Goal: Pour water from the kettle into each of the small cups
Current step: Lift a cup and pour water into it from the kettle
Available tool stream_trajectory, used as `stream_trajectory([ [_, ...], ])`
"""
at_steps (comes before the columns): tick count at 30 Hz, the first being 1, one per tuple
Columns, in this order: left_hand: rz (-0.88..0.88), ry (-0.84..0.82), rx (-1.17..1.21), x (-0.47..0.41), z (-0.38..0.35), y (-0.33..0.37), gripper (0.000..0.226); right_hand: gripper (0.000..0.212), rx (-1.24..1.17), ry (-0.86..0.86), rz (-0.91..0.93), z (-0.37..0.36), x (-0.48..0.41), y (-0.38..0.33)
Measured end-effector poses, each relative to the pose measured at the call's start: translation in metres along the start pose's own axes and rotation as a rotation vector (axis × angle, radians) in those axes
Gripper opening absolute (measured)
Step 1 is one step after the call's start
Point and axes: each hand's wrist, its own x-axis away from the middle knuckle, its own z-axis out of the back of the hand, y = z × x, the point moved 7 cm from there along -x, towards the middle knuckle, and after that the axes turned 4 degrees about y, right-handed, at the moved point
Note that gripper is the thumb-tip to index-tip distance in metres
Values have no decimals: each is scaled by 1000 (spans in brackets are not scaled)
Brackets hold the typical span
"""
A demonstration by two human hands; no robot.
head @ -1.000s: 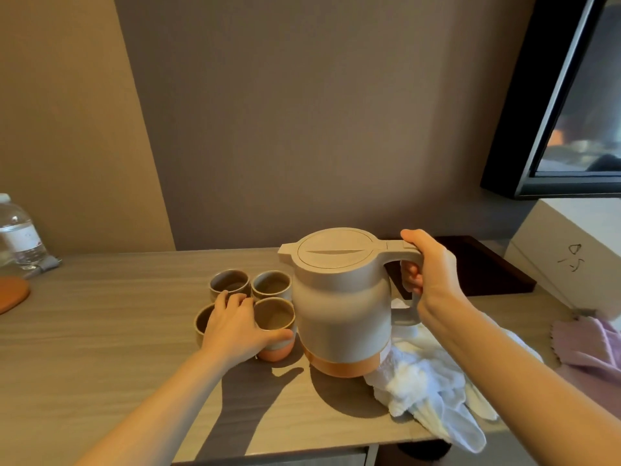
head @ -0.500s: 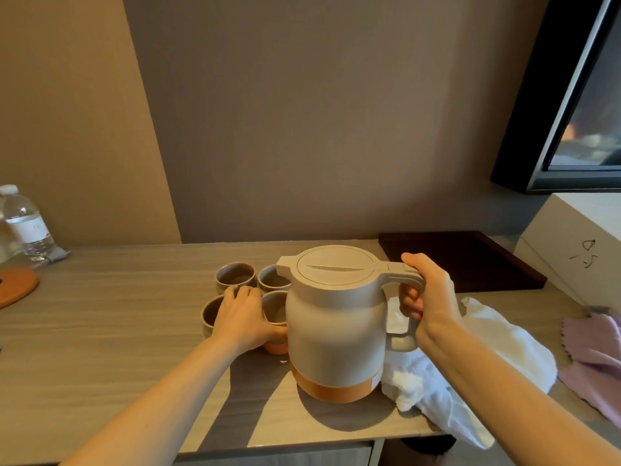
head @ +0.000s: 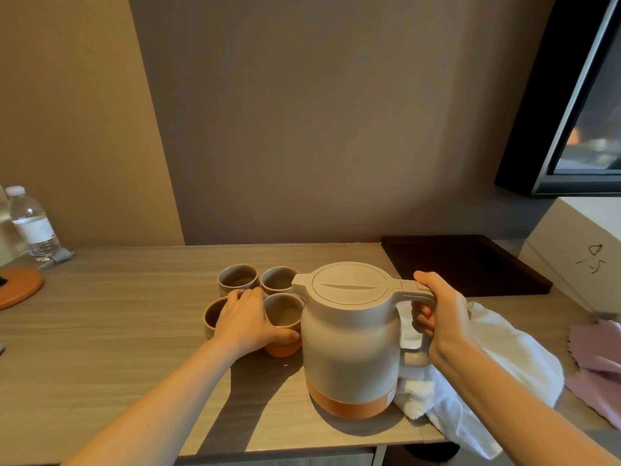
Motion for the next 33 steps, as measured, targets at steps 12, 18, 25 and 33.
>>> stream_trajectory([
  [12, -20, 47, 219, 1, 16, 7, 99, 37, 98, 74, 69, 21, -12, -11],
  [18, -36, 53, 341, 7, 20, 12, 94, 34, 108, 97, 43, 30, -17, -18],
  [25, -51, 46, 560, 23, 27, 21, 85, 33, 99, 97, 39, 36, -19, -22],
  [33, 15, 67, 733, 31, 31, 21, 84, 32, 159, 64, 60, 20, -11, -22],
])
